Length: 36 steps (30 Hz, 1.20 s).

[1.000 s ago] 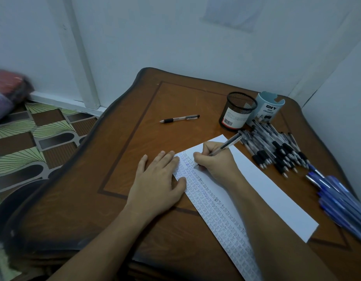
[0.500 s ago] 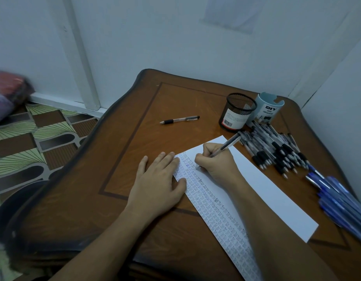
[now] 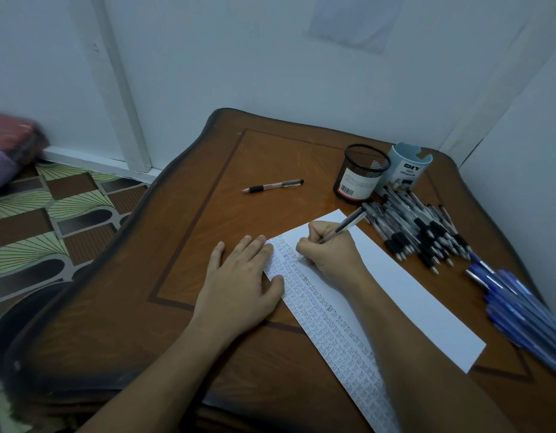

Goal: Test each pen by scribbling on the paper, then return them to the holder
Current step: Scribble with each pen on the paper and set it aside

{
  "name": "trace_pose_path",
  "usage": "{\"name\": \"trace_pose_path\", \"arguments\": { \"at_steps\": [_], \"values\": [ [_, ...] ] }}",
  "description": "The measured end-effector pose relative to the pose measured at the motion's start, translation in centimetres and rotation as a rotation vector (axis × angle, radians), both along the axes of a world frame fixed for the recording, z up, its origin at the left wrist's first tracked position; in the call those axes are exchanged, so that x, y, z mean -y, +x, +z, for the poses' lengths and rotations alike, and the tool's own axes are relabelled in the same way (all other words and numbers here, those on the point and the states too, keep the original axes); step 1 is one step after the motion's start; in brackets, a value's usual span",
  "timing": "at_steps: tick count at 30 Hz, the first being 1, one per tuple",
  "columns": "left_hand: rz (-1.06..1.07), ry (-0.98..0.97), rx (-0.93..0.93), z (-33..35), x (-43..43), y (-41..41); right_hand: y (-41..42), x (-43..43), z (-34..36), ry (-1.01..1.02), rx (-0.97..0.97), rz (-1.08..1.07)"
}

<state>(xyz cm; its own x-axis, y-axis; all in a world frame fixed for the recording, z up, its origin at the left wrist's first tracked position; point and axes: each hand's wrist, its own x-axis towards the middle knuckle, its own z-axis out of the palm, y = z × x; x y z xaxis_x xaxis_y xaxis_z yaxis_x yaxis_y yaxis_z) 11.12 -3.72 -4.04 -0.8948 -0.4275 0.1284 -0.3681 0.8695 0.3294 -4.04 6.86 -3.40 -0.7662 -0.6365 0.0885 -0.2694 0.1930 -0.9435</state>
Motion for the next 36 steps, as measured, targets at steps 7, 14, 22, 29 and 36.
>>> {"name": "trace_pose_path", "arguments": {
  "at_steps": [7, 14, 22, 29, 36],
  "values": [
    [0.005, 0.008, -0.004, 0.0, 0.0, 0.0, -0.4, 0.0, -0.3, -0.075, 0.066, -0.02],
    [0.001, 0.0, -0.003, -0.1, 0.0, -0.1, -0.2, 0.2, -0.2, -0.045, 0.073, -0.007],
    [-0.004, -0.009, -0.01, -0.1, 0.0, 0.0, -0.7, 0.1, -0.5, -0.073, 0.075, -0.025],
    [-0.004, -0.002, -0.006, -0.1, 0.1, -0.1, -1.1, 0.0, 1.1, -0.193, 0.262, -0.117],
    [-0.001, 0.008, 0.015, 0.1, 0.2, 0.0, -1.1, -0.2, 1.3, -0.28, 0.357, -0.091]
  ]
}}
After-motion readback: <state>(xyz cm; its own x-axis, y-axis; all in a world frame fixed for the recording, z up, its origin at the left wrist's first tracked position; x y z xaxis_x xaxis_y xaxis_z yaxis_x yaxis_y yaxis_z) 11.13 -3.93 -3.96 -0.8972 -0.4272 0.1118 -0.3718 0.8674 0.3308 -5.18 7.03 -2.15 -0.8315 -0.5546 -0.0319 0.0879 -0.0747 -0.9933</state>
